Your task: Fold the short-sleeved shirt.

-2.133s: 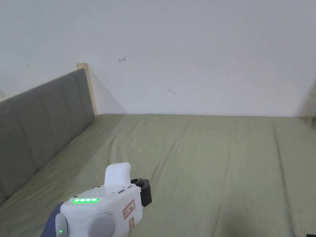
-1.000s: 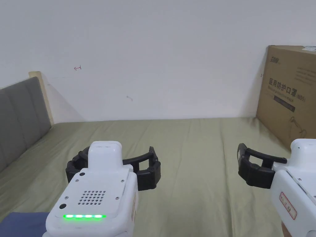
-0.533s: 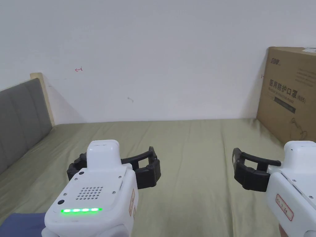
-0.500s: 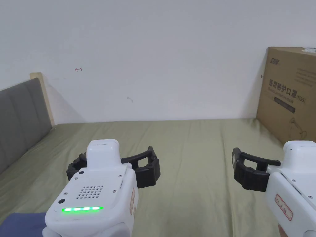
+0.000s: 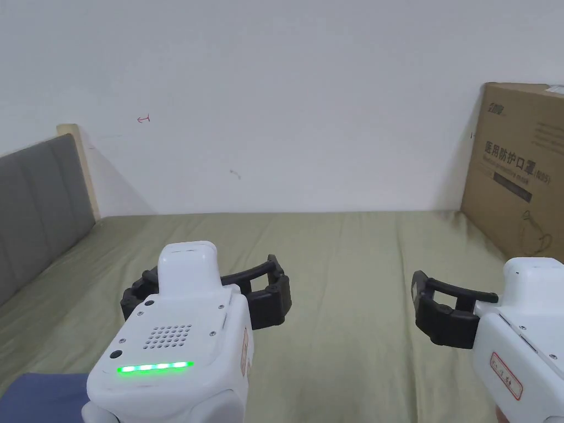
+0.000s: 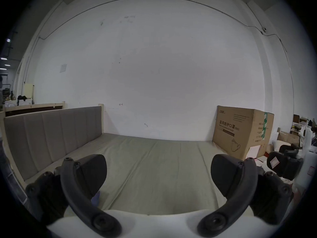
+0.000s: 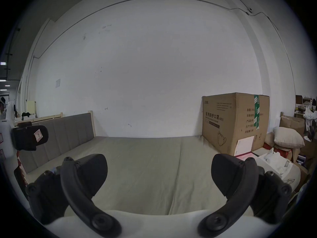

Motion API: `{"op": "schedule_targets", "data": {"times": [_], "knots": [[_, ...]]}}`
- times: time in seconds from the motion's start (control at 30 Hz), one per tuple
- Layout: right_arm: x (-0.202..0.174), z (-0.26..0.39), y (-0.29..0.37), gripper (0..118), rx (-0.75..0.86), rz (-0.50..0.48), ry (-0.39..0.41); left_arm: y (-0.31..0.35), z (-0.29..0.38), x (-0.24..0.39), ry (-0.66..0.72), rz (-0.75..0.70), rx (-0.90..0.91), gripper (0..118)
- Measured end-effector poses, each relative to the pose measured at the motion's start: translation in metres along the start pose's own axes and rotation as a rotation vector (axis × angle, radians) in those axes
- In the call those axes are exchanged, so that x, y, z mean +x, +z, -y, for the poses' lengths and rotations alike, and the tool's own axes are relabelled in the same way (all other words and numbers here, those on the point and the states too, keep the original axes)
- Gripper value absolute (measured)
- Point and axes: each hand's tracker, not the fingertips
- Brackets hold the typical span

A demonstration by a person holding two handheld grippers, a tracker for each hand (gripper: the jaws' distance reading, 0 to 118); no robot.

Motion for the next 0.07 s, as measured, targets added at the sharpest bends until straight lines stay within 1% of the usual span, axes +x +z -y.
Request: {"op": "schedule_targets", "data": {"times": [0.07], "knots": [[-0.0003, 0.0004, 0.0002, 118, -0.001, 0.0, 0.0, -0.002, 0.0003, -0.0001, 0.0, -0.004, -0.006, 118]]}}
